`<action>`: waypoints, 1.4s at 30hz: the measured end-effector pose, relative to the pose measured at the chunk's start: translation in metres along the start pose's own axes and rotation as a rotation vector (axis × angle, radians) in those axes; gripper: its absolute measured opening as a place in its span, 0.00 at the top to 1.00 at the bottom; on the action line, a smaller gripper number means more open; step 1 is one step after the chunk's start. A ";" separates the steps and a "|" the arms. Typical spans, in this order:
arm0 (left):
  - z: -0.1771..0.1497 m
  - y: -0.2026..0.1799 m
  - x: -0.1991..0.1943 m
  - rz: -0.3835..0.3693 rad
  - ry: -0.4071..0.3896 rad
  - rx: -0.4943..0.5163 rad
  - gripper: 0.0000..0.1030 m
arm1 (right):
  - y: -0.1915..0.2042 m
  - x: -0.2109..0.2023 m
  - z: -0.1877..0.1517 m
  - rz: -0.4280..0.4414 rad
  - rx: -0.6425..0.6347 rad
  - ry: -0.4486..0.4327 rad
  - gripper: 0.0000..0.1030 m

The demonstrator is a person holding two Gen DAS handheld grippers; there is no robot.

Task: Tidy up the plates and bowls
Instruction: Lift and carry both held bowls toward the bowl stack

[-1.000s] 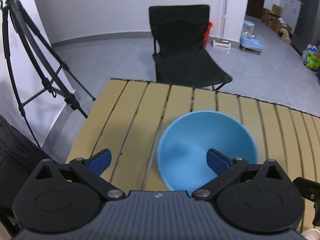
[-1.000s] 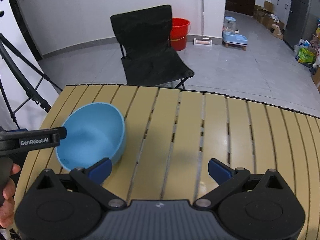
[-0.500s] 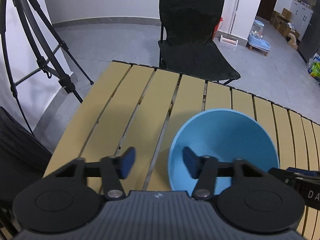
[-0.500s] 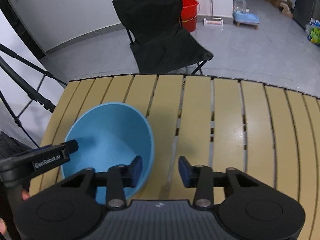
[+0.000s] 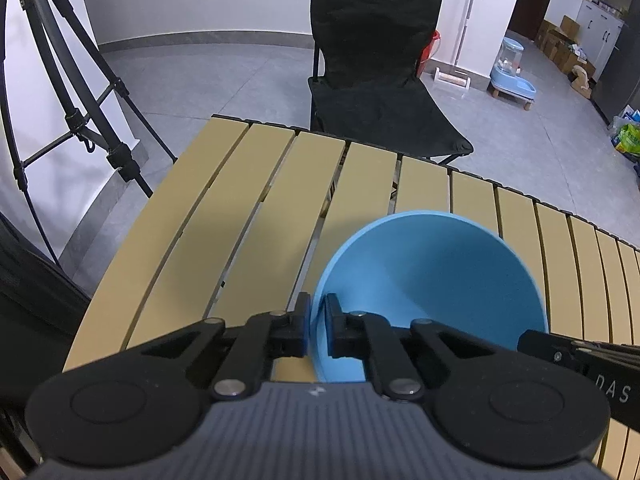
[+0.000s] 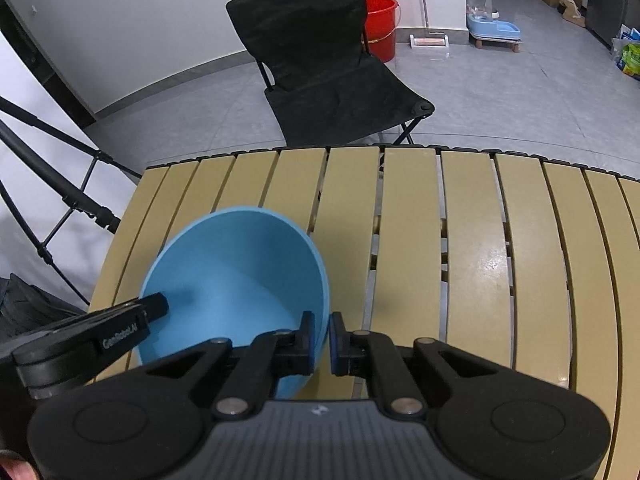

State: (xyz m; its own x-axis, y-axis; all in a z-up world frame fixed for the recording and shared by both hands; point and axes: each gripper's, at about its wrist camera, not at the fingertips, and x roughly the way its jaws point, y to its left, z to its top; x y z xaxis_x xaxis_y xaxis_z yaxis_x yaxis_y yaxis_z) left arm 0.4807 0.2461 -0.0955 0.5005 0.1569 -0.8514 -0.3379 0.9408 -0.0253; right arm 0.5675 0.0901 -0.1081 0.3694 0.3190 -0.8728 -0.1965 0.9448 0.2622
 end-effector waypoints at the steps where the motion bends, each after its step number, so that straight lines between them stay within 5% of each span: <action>1: 0.000 -0.001 -0.001 -0.001 0.000 -0.001 0.92 | -0.001 -0.001 0.000 0.000 0.002 -0.001 0.94; 15: -0.007 -0.019 -0.036 -0.014 -0.036 0.036 0.92 | -0.013 -0.037 -0.010 -0.006 0.018 -0.033 0.94; 42: -0.064 -0.105 -0.166 -0.085 -0.159 0.139 0.92 | -0.084 -0.180 -0.070 -0.038 0.081 -0.185 0.94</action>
State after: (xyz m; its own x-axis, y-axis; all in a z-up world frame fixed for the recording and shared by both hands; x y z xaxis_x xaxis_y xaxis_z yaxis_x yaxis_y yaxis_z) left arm 0.3816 0.1021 0.0149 0.6457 0.1106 -0.7555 -0.1818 0.9833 -0.0114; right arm 0.4541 -0.0524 -0.0015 0.5368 0.2843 -0.7944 -0.1082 0.9569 0.2694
